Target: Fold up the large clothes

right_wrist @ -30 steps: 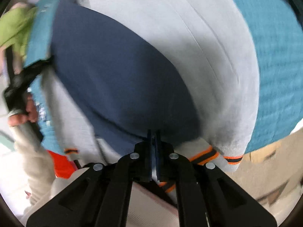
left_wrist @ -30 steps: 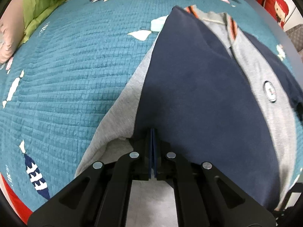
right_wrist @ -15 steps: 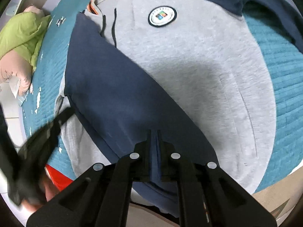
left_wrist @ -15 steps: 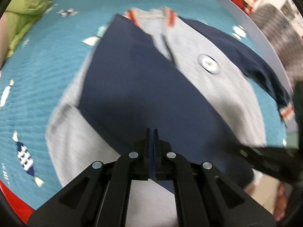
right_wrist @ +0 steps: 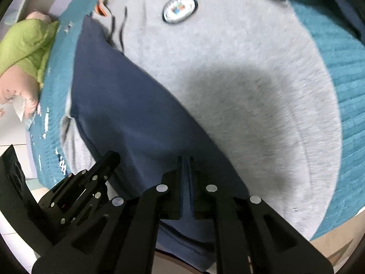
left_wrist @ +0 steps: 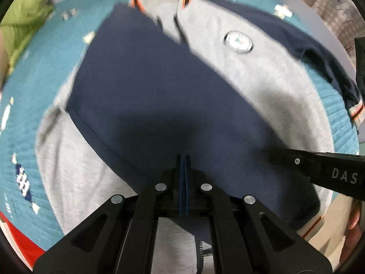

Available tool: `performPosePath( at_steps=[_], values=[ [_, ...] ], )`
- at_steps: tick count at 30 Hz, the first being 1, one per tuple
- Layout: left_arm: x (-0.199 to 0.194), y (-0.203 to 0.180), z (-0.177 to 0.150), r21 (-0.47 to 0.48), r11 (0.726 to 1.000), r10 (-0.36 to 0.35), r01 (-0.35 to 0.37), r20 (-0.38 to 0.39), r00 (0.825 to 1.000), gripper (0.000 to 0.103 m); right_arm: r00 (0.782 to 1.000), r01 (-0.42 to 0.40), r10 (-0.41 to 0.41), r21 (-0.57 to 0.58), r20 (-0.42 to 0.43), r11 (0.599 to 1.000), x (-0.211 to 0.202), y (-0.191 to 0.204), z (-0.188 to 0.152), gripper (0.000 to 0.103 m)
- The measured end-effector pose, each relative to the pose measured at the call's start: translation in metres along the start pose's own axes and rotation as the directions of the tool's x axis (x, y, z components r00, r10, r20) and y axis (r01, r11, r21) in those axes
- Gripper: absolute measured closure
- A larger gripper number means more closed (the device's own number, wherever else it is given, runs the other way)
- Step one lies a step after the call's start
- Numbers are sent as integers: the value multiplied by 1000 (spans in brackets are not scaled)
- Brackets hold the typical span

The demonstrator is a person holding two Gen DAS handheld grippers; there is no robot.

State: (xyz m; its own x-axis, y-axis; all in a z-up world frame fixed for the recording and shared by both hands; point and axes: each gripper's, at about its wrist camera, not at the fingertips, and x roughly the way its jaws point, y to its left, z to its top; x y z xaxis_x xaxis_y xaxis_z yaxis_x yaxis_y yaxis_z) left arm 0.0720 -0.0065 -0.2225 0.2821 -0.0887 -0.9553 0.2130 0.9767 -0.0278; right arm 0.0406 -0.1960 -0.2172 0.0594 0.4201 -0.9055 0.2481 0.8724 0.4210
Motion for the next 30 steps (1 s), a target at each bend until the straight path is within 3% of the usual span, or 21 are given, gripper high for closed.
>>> performPosePath(
  at_steps=[1, 3, 4, 5, 9, 17, 23, 30],
  values=[
    [-7, -2, -1, 14, 1000, -4, 4, 16, 1000, 98, 1000, -16, 16, -3, 18, 1000, -9, -3, -1, 96],
    [-21, -10, 5, 34, 999, -5, 3, 54, 999, 70, 997, -23, 23, 9, 76, 1000, -31, -11, 1, 71],
    [-25, -13, 7, 41, 999, -12, 9, 69, 998, 65, 992, -8, 5, 28, 126, 1000, -42, -17, 1, 43],
    [-29, -17, 11, 52, 999, -20, 16, 82, 996, 62, 984, 8, -16, 48, 178, 999, -53, -23, 1, 30],
    [-40, -33, 26, 90, 995, -63, 53, 104, 993, 53, 965, 5, -39, 133, 259, 991, -78, -52, 7, 23],
    [-37, -66, 62, 156, 984, -102, 86, 103, 989, 51, 929, 48, -157, 311, 335, 949, -121, -129, 15, 23],
    [-30, -83, 90, 163, 981, -124, 108, 91, 988, 50, 902, 78, -257, 455, 347, 887, -147, -192, 16, 23],
    [-9, -95, 123, 144, 978, -162, 153, 56, 985, 50, 871, 163, -396, 588, 291, 792, -162, -241, 11, 23]
  ],
)
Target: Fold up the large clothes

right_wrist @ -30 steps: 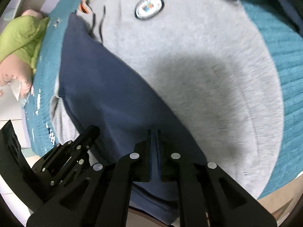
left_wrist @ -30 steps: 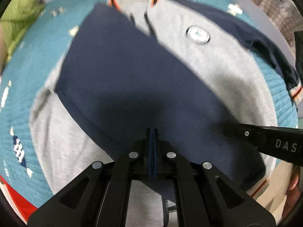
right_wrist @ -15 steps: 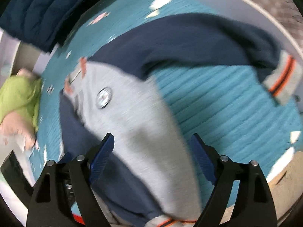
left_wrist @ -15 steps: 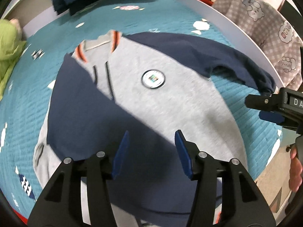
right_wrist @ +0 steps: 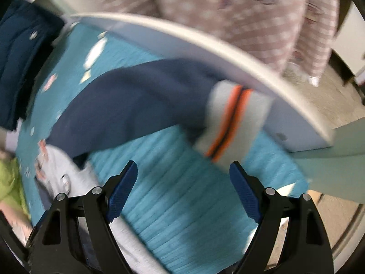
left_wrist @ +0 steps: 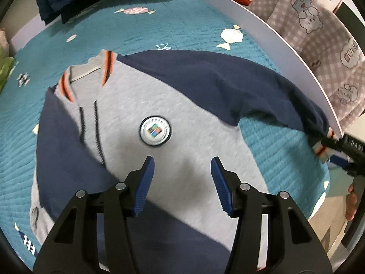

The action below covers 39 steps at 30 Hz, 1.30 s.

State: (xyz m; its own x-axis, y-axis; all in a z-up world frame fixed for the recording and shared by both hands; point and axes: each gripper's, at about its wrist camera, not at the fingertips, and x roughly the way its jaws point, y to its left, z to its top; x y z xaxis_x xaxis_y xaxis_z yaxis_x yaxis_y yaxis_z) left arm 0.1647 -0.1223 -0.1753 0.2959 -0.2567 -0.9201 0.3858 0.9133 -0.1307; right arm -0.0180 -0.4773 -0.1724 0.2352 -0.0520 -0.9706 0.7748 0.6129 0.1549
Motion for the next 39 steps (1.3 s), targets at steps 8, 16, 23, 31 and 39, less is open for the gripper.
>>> performPosePath(
  at_steps=[8, 16, 23, 31, 39],
  values=[
    [34, 11, 36, -52, 998, -29, 27, -35, 999, 50, 999, 32, -31, 83, -17, 996, 23, -21, 7, 23],
    [57, 37, 44, -101, 995, -8, 1, -69, 998, 50, 991, -128, 123, 120, 52, 984, 35, -25, 20, 66],
    [76, 47, 56, -118, 993, 3, -12, -74, 997, 79, 973, -161, 157, 9, 169, 987, -5, 2, 19, 91],
    [101, 51, 90, -155, 984, -101, 89, -75, 992, 88, 925, -240, 265, -124, 273, 963, -65, 45, 35, 95],
    [128, 54, 99, -124, 986, -123, 115, -54, 991, 88, 869, -309, 374, -235, 322, 921, -105, 88, 41, 96]
  ],
)
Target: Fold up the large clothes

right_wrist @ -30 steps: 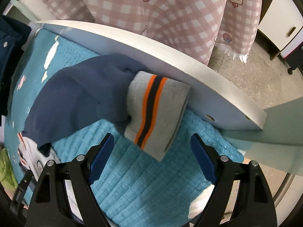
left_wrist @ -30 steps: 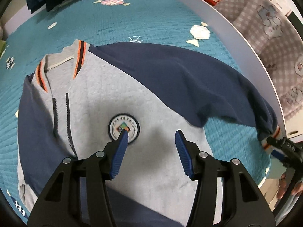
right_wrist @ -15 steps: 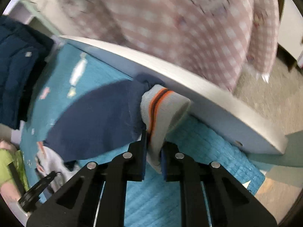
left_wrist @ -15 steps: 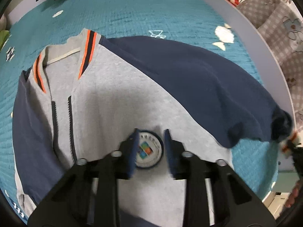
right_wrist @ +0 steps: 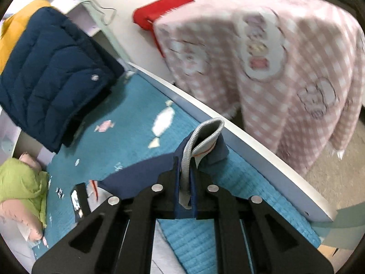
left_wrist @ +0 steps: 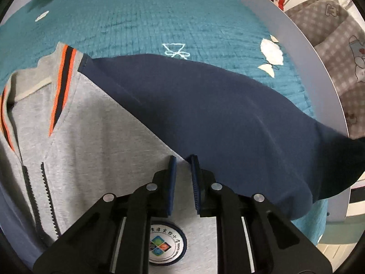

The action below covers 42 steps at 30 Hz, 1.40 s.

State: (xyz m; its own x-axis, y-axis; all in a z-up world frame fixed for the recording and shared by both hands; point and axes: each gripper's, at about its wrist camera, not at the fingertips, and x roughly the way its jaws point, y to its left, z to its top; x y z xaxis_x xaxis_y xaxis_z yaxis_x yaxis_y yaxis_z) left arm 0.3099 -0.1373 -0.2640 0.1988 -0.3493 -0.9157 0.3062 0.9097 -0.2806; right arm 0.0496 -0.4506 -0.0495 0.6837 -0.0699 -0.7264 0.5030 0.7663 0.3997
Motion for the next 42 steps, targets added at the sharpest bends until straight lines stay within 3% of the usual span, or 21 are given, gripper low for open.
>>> performPosePath(
  at_steps=[7, 10, 15, 16, 20, 25, 29, 36, 42],
  values=[
    [-1, 5, -3, -17, 1000, -21, 21, 11, 1000, 88, 973, -227, 231, -161, 7, 960, -40, 72, -2, 96],
    [0, 6, -2, -24, 999, -34, 34, 9, 999, 88, 950, -309, 308, -283, -49, 908, -58, 115, -18, 96],
    [-1, 16, -1, -53, 994, -92, 91, -3, 996, 90, 893, -450, 382, -446, -239, 774, -83, 181, -71, 96],
    [-2, 18, 0, -51, 994, -100, 100, -6, 995, 91, 884, -466, 379, -467, -273, 751, -88, 190, -83, 96],
    [-5, 22, -2, -18, 998, -66, 66, 0, 998, 100, 884, -462, 315, -547, -344, 698, -101, 213, -131, 96],
    [-8, 37, -2, -51, 991, -126, 125, -12, 992, 100, 859, -494, 270, -567, -435, 659, -108, 222, -180, 96],
    [-26, 48, -7, -47, 997, -66, 66, -7, 998, 100, 840, -512, 213, -599, -500, 616, -112, 222, -218, 96],
    [-79, 96, -34, -37, 999, 30, -29, 40, 999, 100, 774, -571, 132, -593, -619, 568, -107, 225, -270, 96],
    [-110, 139, -71, -71, 994, 93, -88, 64, 994, 100, 696, -636, 70, -568, -715, 522, -105, 227, -315, 96]
  ],
)
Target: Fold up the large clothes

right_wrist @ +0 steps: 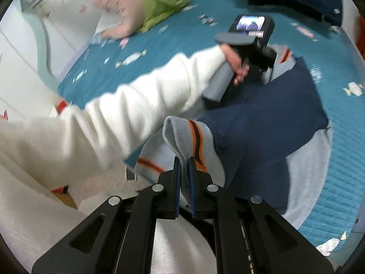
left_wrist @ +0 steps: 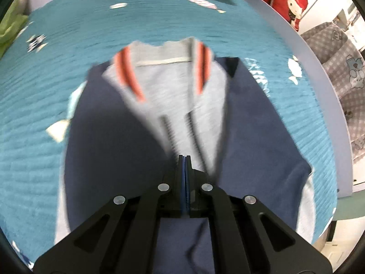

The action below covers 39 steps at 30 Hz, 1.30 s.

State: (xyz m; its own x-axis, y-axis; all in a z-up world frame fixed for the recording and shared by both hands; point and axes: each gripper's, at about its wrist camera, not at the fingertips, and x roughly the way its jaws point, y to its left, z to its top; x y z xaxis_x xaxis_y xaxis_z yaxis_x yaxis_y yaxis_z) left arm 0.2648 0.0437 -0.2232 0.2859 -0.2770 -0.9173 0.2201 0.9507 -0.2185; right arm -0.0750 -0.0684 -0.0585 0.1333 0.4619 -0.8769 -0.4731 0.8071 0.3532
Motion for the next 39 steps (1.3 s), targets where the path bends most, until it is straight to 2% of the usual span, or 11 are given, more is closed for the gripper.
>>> performPosePath(
  at_steps=[7, 13, 21, 22, 26, 28, 30, 32, 35, 37, 39],
  values=[
    [-12, 14, -35, -17, 999, 37, -37, 6, 999, 100, 993, -43, 41, -10, -111, 999, 27, 11, -26, 96],
    [-16, 17, -53, -30, 999, 27, -27, 2, 1000, 100, 991, -32, 40, 62, -128, 998, 56, -9, -24, 97],
    [-55, 30, -81, -24, 999, 50, -48, 53, 997, 100, 984, -63, 61, -10, -166, 998, 97, 9, -24, 96],
    [-61, 34, -86, -30, 998, 52, -50, 58, 997, 100, 982, -73, 69, -13, -176, 997, 101, 10, -23, 93],
    [-72, 42, -100, -29, 995, 95, -93, 68, 993, 100, 945, -207, 192, -29, -265, 978, 127, 26, -25, 90],
    [-76, 46, -109, -32, 994, 105, -103, 59, 993, 100, 938, -214, 189, -57, -290, 975, 130, 33, -26, 90],
    [-78, 48, -120, -41, 996, 86, -84, 42, 995, 100, 945, -195, 179, -32, -274, 980, 120, 23, -23, 81],
    [-80, 47, -134, -39, 996, 79, -77, 29, 996, 100, 958, -186, 189, 34, -214, 982, 101, 1, -19, 61],
    [-84, 42, -160, -60, 998, 20, -20, 1, 1000, 93, 991, -79, 93, 133, -98, 988, 70, -46, -15, 57],
    [-85, 34, -180, -64, 997, -49, 48, -17, 999, 79, 998, -1, 15, 217, -64, 976, 60, -80, -17, 57],
    [-85, 27, -200, -78, 994, -86, 82, -41, 995, 56, 997, 11, 8, 270, -71, 963, 64, -98, -21, 74]
  ],
)
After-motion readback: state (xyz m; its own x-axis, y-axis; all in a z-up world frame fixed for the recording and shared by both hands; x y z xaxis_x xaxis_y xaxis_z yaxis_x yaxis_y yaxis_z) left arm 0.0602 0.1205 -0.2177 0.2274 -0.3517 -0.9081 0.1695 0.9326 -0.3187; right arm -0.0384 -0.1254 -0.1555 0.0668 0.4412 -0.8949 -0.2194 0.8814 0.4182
